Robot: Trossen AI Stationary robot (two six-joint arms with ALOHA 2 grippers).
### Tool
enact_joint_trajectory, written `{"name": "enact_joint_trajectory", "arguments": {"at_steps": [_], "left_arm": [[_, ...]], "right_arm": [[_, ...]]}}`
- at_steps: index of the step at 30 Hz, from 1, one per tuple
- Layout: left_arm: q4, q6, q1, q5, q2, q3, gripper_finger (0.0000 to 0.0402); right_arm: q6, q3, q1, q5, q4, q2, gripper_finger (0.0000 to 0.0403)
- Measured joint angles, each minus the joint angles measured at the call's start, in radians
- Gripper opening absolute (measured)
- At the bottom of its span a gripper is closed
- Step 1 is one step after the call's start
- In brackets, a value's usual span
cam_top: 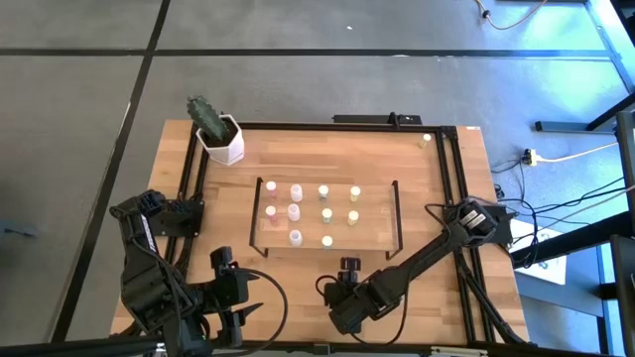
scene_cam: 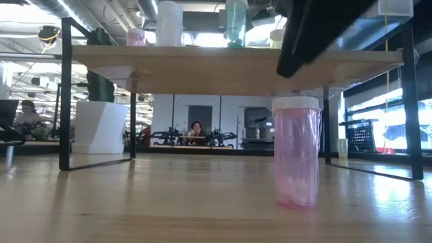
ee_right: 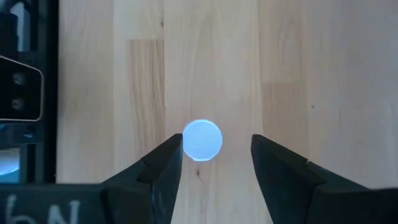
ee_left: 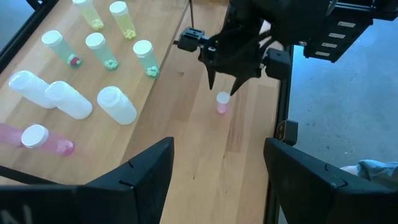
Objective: Pick and place medicine bottles onto shelf by color
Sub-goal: Put the pink pill bottle on the shelf aligned with the other pink pill bottles
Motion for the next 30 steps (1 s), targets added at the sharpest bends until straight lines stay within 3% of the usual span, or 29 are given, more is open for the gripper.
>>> {"name": "enact_joint_trajectory", "arguments": {"at_steps": [14,21,30], "left_arm": [[0.0,0.0,0.0,0.0,0.0,0.0,0.0242],[0.012,-0.002,-0.003,-0.002,0.011,0.0,0.0242],[0.083,-0.006,-0.022,-0.022,0.071,-0.001,0.0242]], "right_arm": [[-0.014,0.034,0.004,0.01,-0.017,-0.125,0.0192],[-0.098,0.093,0.031,0.096,-0.021,-0.181,0.0192],[-0.232,0.168,0.06,0.105,-0.027,-0.223,0.0192]]}}
